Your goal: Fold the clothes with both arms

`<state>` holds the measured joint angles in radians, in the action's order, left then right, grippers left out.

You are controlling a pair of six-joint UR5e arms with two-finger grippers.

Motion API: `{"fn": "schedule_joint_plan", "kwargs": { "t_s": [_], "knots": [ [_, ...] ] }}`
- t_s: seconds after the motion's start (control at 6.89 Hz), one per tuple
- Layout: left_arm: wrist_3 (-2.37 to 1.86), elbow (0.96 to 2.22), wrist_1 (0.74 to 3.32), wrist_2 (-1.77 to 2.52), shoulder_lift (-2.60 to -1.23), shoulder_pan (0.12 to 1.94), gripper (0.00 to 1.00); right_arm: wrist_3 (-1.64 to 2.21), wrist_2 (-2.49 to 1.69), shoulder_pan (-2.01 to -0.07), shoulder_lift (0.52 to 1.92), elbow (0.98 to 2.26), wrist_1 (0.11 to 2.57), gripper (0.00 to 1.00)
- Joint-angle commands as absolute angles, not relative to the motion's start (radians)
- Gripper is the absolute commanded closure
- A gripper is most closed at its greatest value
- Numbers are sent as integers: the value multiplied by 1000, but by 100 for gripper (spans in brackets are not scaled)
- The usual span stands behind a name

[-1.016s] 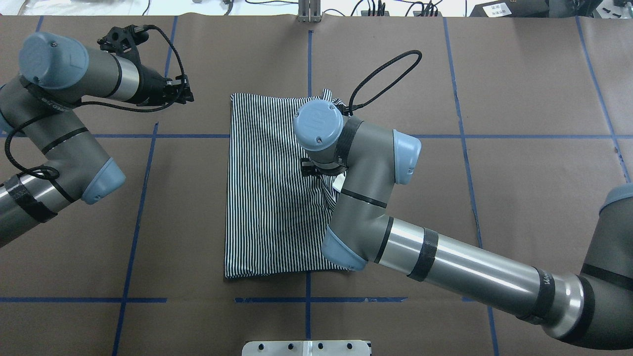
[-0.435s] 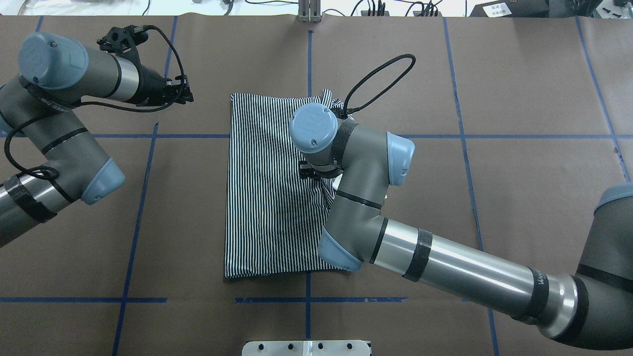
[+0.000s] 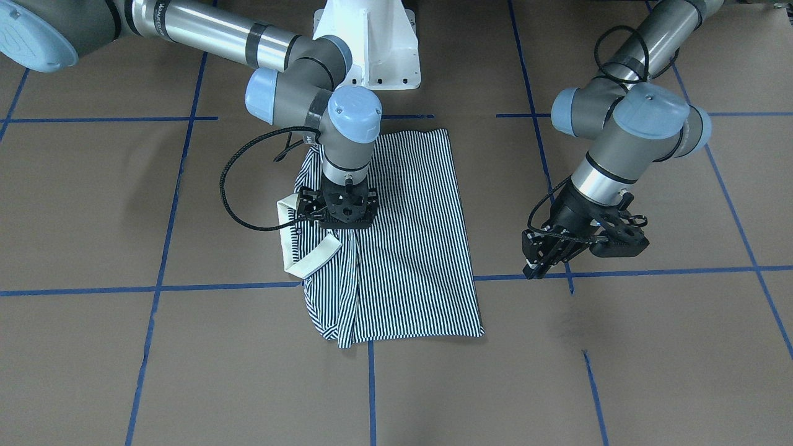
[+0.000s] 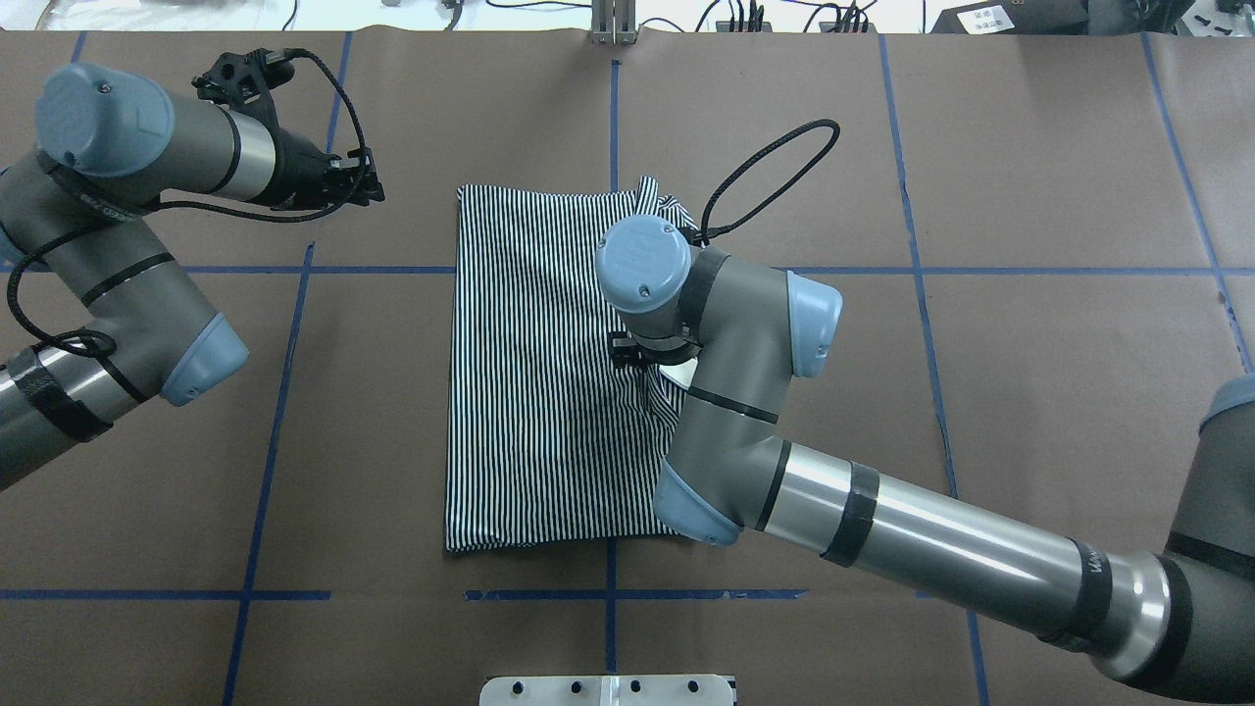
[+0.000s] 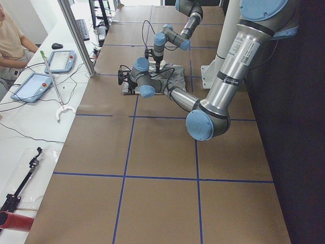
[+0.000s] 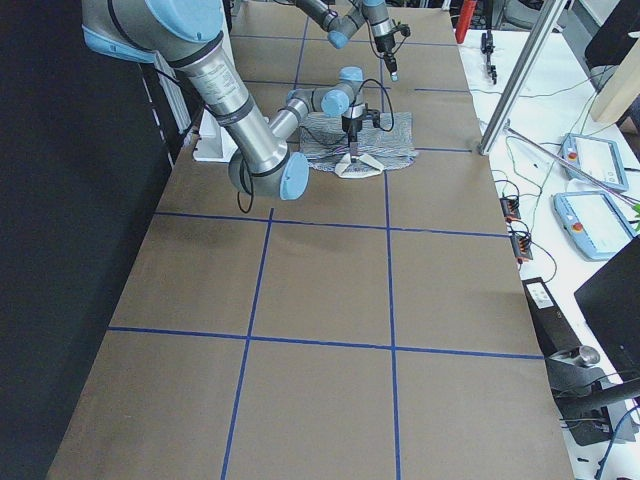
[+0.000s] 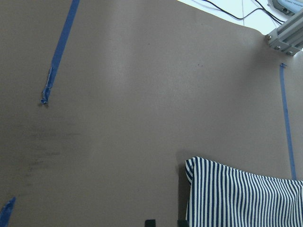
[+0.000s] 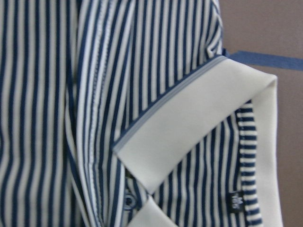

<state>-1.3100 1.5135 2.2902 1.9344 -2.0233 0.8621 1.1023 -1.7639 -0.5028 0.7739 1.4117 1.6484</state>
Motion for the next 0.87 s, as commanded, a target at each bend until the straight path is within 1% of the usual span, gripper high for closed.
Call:
{"fn": "schedule_joint_plan", "kwargs": {
  "t_s": [0.0,0.15,0.73],
  "knots": [
    [-1310,1522,2290,1934,-2022,862,72,1053,-1789,-544,892,1538,1651,0],
    [-1310,1522,2290,1934,-2022,862,72,1033,-1789,-557,934,1554,1649,0],
    [-1310,1568,2234,1934,-2022,862,72,1009,-1808,-604,927,1554,1648,0]
  ]
}}
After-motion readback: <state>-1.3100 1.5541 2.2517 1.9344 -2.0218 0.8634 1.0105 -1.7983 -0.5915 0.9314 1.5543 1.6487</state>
